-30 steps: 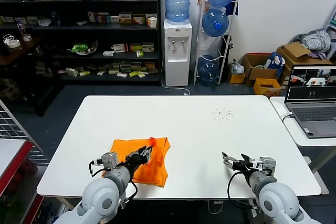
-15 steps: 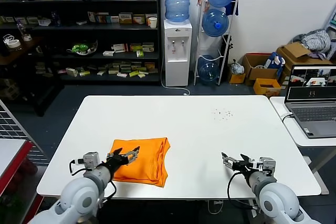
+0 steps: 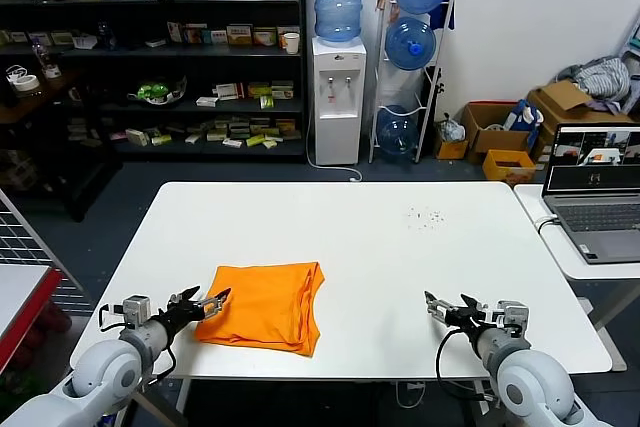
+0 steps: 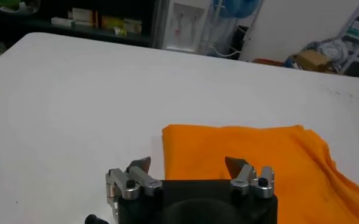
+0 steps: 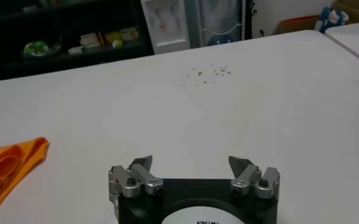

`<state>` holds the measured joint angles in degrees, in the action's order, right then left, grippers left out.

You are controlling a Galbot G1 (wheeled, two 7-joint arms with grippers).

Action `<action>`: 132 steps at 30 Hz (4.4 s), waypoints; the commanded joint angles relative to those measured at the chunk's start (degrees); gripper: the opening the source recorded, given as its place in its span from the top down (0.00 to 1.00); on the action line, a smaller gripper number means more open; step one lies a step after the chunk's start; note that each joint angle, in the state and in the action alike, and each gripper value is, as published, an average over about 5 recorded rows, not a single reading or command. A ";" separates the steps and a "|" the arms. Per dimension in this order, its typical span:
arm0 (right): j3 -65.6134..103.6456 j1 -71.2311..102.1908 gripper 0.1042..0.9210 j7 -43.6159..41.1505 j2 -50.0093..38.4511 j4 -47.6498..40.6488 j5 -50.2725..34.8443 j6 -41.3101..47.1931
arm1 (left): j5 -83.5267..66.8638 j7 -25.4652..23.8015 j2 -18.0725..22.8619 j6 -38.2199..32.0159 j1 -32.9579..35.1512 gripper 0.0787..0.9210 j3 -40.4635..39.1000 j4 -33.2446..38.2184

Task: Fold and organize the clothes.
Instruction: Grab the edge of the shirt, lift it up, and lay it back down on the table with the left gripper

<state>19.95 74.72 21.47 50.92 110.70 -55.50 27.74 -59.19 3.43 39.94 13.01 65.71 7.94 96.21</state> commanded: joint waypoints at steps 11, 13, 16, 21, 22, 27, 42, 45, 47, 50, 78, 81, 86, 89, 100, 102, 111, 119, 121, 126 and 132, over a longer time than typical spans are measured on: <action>-0.12 -0.14 0.12 0.12 0.15 -0.22 -0.21 -0.01 | 3.04 -4.49 -0.03 -4.87 -0.38 0.12 -1.46 -5.03; -0.05 -0.07 0.12 0.12 0.09 -0.20 -0.26 -0.02 | 3.23 -3.90 -0.02 -4.03 -0.43 0.12 -1.62 -4.93; 0.03 -0.01 0.12 0.12 0.02 -0.21 -0.33 -0.05 | 3.27 -3.02 -0.13 -2.89 -0.43 0.12 -1.80 -4.50; -0.09 -0.13 0.12 0.12 0.13 -0.29 -0.35 -0.09 | 4.47 -1.94 -0.03 -1.78 -0.44 0.12 -2.13 -4.22; -0.13 -0.15 0.12 0.12 0.17 -0.30 -0.35 -0.09 | 4.77 -1.90 0.02 -1.75 -0.43 0.12 -2.19 -4.26; -0.13 -0.07 0.12 0.16 0.19 -0.28 -0.34 -0.14 | 5.63 -1.80 0.37 -1.86 -0.24 0.23 -2.34 -4.18; -0.01 0.27 0.12 0.23 0.20 -0.15 -0.29 -0.33 | 5.27 -1.66 1.32 -2.00 0.29 0.75 -2.31 -2.13; 0.02 0.28 0.12 0.23 0.27 -0.16 -0.28 -0.39 | 5.00 -1.16 1.38 -1.97 0.46 0.85 -2.01 -1.04; 0.04 0.29 0.12 0.21 0.37 -0.21 -0.26 -0.45 | 4.94 -0.49 1.52 -1.96 0.66 0.92 -1.60 0.06; 0.07 0.27 0.12 0.14 0.50 -0.32 -0.20 -0.59 | 5.87 1.34 1.75 -1.51 1.24 0.98 -0.48 2.82; 3.85 0.34 0.12 -4.28 -0.16 4.34 6.04 -4.20 | 15.72 6.50 -10.90 6.00 15.78 0.98 26.26 8.05; 4.53 1.10 0.12 -4.29 -0.20 4.85 6.06 -4.33 | 15.32 5.56 -14.25 5.28 14.09 0.98 24.64 4.56; 5.50 2.02 0.12 -4.24 -0.13 5.13 6.09 -4.42 | 16.13 4.66 -17.81 4.22 12.60 0.98 22.19 0.23; 5.92 2.37 0.12 -4.10 -0.05 5.13 6.09 -4.38 | 17.40 3.94 -18.78 3.26 12.17 0.98 21.73 -1.72; 5.53 2.49 0.12 -2.92 1.01 5.16 6.06 -3.71 | 17.86 2.90 -20.48 1.86 11.62 0.98 20.20 -2.94; 5.45 2.61 0.12 -2.73 1.19 5.26 6.07 -3.60 | 16.37 3.43 -19.94 1.77 11.64 0.98 19.71 -1.66; 7.10 5.08 0.12 -0.76 3.07 6.62 6.02 -2.65 | -9.25 20.09 -0.66 9.95 0.60 0.98 1.63 18.56; 12.06 10.95 0.12 0.63 5.60 9.43 6.15 -1.84 | -15.09 31.15 30.15 12.45 -27.73 0.98 -26.73 4.52; 13.25 12.19 0.12 0.70 6.53 10.07 6.46 -1.80 | -14.03 30.13 35.38 12.42 -30.47 0.98 -28.41 -1.82; 15.35 14.47 0.12 0.39 8.00 10.77 7.02 -1.94 | -10.88 28.42 41.71 12.37 -33.44 0.98 -31.27 -10.68; 16.04 15.02 0.12 0.00 8.27 10.51 7.03 -2.15 | -7.98 27.83 42.55 12.08 -32.75 0.98 -31.95 -13.03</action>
<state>33.26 86.66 21.48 57.71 120.44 -48.72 25.63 -66.96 28.12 66.68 23.67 43.58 -13.23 94.14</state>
